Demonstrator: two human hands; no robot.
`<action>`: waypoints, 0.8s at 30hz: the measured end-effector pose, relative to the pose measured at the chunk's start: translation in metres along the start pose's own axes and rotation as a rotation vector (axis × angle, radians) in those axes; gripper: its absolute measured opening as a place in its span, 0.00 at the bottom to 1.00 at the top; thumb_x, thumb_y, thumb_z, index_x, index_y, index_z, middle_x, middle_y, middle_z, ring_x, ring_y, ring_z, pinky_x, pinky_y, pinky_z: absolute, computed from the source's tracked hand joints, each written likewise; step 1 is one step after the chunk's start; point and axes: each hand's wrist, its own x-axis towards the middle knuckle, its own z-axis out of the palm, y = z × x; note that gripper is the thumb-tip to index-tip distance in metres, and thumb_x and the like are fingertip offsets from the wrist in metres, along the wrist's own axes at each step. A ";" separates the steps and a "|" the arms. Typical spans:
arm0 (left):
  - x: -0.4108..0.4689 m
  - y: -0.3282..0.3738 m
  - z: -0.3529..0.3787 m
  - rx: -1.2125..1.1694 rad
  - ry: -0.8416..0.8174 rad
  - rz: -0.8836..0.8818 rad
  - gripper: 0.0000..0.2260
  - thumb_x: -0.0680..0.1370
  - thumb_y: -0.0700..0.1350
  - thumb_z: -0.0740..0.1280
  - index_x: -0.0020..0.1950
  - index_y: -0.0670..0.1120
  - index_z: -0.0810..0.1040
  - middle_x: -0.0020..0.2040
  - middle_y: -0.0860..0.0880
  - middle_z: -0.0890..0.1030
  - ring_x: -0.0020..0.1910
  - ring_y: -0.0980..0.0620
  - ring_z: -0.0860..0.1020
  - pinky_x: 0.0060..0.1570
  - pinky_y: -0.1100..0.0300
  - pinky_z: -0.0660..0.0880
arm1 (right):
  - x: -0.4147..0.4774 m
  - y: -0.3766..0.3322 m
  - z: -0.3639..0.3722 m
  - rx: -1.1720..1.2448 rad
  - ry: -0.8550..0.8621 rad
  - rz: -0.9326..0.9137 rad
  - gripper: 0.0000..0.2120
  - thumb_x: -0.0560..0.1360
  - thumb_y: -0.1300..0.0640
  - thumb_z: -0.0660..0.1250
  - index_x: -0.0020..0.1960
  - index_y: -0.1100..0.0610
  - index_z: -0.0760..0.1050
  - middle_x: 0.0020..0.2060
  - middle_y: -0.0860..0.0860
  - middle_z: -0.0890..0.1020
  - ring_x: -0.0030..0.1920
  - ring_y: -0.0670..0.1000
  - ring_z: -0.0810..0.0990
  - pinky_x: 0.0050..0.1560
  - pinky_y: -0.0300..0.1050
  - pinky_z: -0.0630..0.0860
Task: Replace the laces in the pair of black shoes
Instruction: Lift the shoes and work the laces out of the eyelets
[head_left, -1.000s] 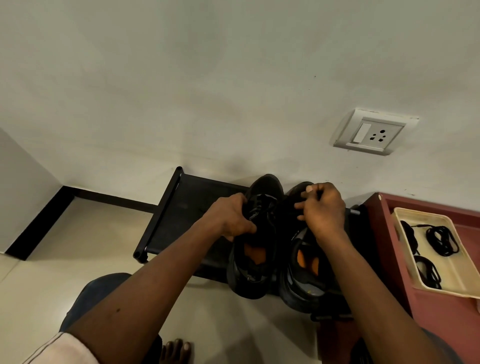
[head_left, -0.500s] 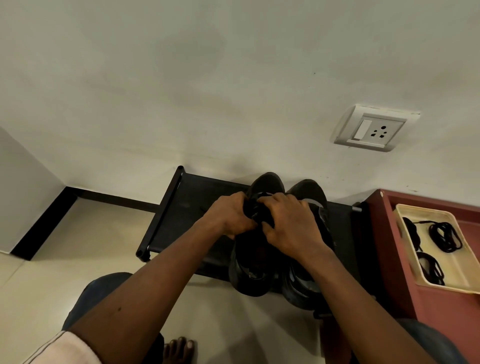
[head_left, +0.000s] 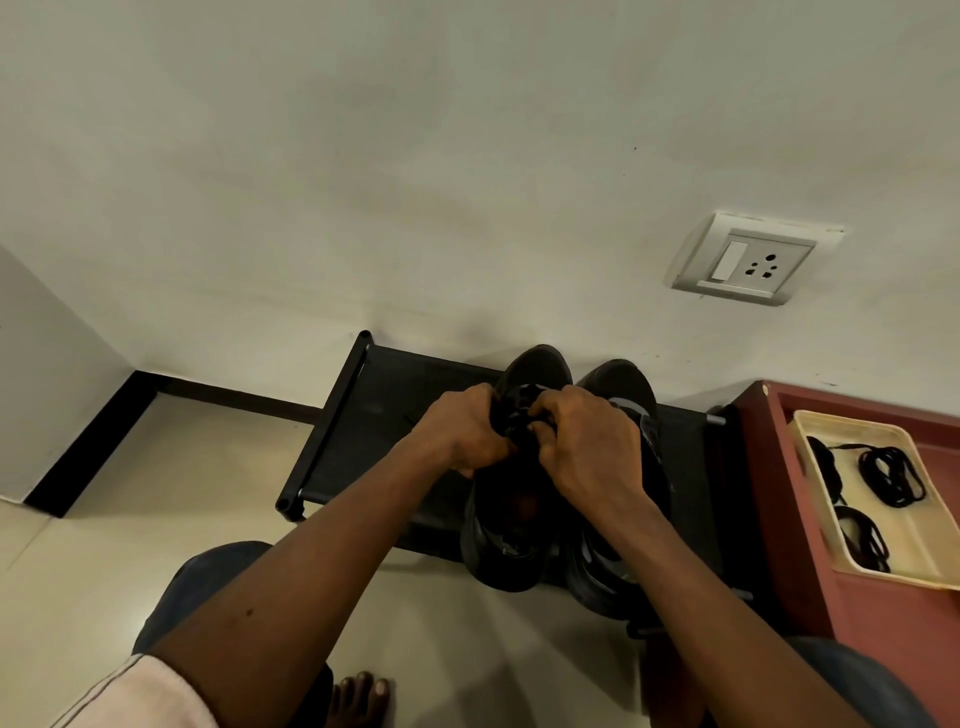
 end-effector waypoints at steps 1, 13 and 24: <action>0.000 0.000 0.000 0.000 -0.001 -0.002 0.22 0.77 0.48 0.75 0.66 0.53 0.69 0.50 0.52 0.77 0.40 0.52 0.84 0.32 0.64 0.81 | 0.000 0.001 0.000 0.031 0.003 0.021 0.08 0.80 0.51 0.70 0.58 0.49 0.82 0.51 0.47 0.83 0.49 0.50 0.81 0.50 0.47 0.78; -0.002 0.002 -0.001 -0.008 -0.032 -0.012 0.29 0.74 0.46 0.77 0.72 0.51 0.68 0.57 0.49 0.77 0.46 0.50 0.83 0.38 0.58 0.85 | 0.011 0.043 -0.028 0.388 0.271 0.418 0.04 0.77 0.55 0.74 0.46 0.46 0.83 0.36 0.39 0.80 0.43 0.49 0.82 0.45 0.43 0.74; 0.001 -0.001 0.000 0.013 -0.022 0.002 0.24 0.76 0.49 0.75 0.68 0.51 0.69 0.53 0.50 0.78 0.44 0.51 0.84 0.37 0.60 0.84 | 0.000 0.012 -0.016 0.097 -0.045 -0.073 0.17 0.77 0.53 0.69 0.66 0.50 0.79 0.61 0.48 0.79 0.64 0.51 0.74 0.65 0.52 0.73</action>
